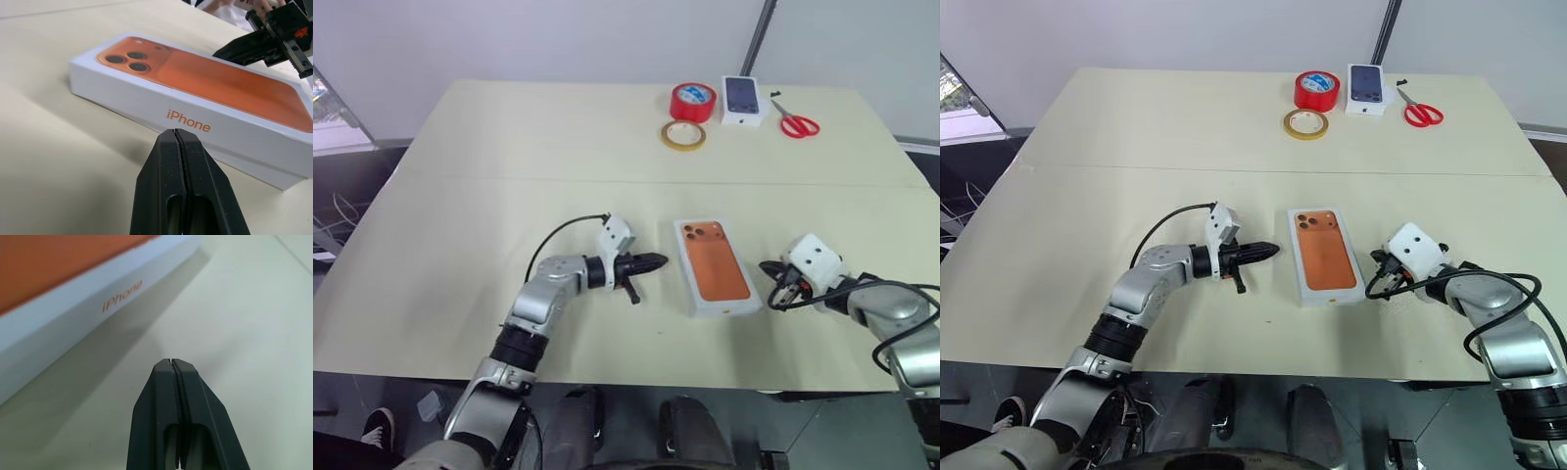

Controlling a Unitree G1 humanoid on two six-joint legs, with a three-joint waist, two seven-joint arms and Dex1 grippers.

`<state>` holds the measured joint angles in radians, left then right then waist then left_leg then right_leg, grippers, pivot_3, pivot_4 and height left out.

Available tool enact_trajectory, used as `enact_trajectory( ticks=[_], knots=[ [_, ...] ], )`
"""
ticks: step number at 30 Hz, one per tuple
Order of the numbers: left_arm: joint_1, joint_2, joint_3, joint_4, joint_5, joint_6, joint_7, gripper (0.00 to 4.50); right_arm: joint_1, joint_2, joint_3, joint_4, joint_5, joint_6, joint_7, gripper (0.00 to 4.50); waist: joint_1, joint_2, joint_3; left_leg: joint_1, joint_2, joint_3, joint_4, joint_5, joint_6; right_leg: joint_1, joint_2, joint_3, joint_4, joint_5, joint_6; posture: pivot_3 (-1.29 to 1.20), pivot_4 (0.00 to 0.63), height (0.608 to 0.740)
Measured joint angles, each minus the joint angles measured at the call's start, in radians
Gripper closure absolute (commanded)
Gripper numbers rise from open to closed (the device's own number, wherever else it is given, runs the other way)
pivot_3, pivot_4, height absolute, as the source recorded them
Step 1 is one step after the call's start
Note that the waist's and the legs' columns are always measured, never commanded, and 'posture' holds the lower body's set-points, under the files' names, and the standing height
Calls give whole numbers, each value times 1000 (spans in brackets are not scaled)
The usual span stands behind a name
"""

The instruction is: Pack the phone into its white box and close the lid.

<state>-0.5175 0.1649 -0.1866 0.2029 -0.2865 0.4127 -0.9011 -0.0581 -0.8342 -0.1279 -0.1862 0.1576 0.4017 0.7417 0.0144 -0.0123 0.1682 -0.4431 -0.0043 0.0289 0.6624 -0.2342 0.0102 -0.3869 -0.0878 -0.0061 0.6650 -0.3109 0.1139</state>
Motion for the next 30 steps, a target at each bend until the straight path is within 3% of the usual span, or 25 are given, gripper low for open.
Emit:
enact_trajectory(
  ticks=[4,8,16,23,29,30],
  knots=[
    [-136,-78,73,22,-58,25,50,4500,-91,71,-83,-17,150,36,24,4477,3,0,0,0,0,-1,2,0,0,2,0,-1,0,0,0,0,150,728],
    [-267,-158,71,138,-41,-21,83,4500,-88,98,-71,-103,241,80,61,4477,2,0,0,0,-1,-1,1,0,1,3,0,-1,-2,0,1,0,150,728],
    [-325,-223,-38,511,119,-186,78,4500,66,10,90,-203,139,29,130,4477,-2,-1,0,1,0,-1,1,-1,1,2,1,-1,-1,0,1,0,150,728],
    [-334,-210,-76,529,188,-233,47,4500,80,-7,106,-219,89,2,114,4477,0,-3,-2,4,0,-2,1,-1,2,7,0,-1,-2,0,1,0,150,728],
    [-325,-203,-41,510,165,-193,32,4500,13,36,120,-177,96,40,87,4477,-2,-3,-3,9,0,-2,1,-3,4,13,0,-1,-4,-1,1,0,150,728],
    [-313,-194,-30,493,155,-182,25,4242,-4,54,112,-167,122,72,82,4238,-2,-2,-2,9,0,-2,1,-3,4,12,0,-1,-4,-1,1,0,150,728]
  ],
)
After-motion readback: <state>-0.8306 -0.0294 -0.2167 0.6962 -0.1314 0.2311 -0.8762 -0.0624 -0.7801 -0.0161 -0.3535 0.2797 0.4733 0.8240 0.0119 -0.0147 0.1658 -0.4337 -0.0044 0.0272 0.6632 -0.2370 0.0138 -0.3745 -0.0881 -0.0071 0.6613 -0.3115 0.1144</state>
